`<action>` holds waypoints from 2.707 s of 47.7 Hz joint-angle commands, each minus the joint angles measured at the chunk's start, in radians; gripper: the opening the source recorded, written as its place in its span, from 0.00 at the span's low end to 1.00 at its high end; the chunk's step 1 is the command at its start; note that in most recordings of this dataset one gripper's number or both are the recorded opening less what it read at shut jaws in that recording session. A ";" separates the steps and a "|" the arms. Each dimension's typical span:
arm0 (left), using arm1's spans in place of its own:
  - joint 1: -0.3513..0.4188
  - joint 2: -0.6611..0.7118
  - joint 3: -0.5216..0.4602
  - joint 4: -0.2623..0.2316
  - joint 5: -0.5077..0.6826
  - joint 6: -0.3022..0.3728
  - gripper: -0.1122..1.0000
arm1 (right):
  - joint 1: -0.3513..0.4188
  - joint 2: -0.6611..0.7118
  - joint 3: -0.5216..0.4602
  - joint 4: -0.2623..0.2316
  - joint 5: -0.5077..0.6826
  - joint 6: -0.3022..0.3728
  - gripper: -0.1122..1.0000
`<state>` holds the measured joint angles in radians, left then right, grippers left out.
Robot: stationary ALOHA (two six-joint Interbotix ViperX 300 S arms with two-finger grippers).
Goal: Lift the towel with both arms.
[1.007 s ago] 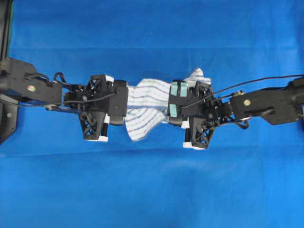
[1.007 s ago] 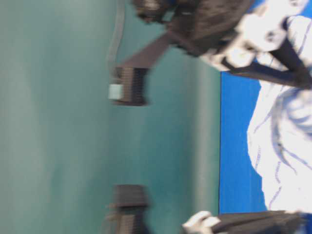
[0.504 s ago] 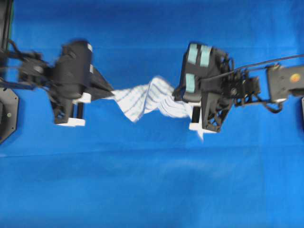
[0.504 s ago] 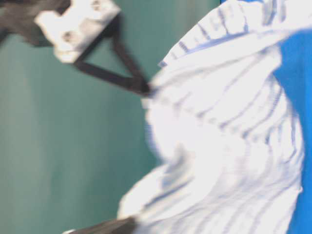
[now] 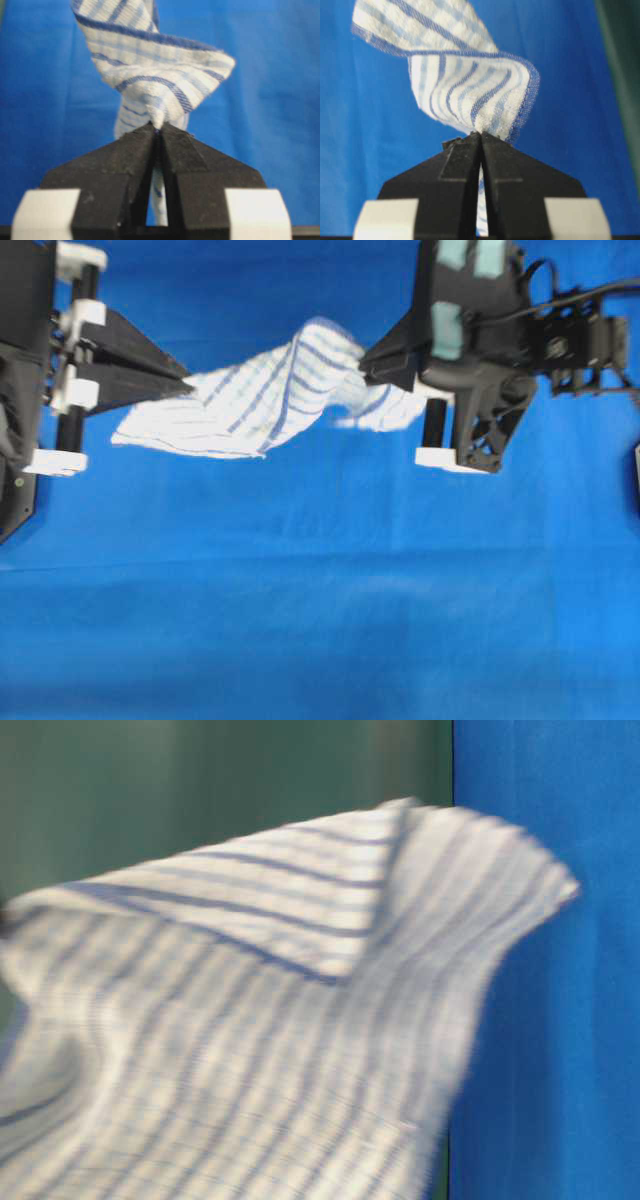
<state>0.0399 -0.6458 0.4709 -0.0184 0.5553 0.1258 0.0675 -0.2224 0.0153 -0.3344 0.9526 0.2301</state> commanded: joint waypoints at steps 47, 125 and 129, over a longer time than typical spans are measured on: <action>0.002 0.015 -0.175 0.003 0.080 0.005 0.39 | 0.031 -0.012 -0.150 -0.003 0.080 -0.037 0.24; -0.011 0.190 0.383 -0.002 -0.422 -0.009 0.91 | -0.003 0.043 0.540 -0.037 -0.482 0.264 0.71; -0.018 0.227 0.411 -0.002 -0.477 -0.009 0.91 | -0.003 0.074 0.558 -0.038 -0.508 0.265 0.71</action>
<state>0.0307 -0.4357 0.8790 -0.0184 0.1227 0.1166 0.0675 -0.1580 0.5722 -0.3682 0.4755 0.4939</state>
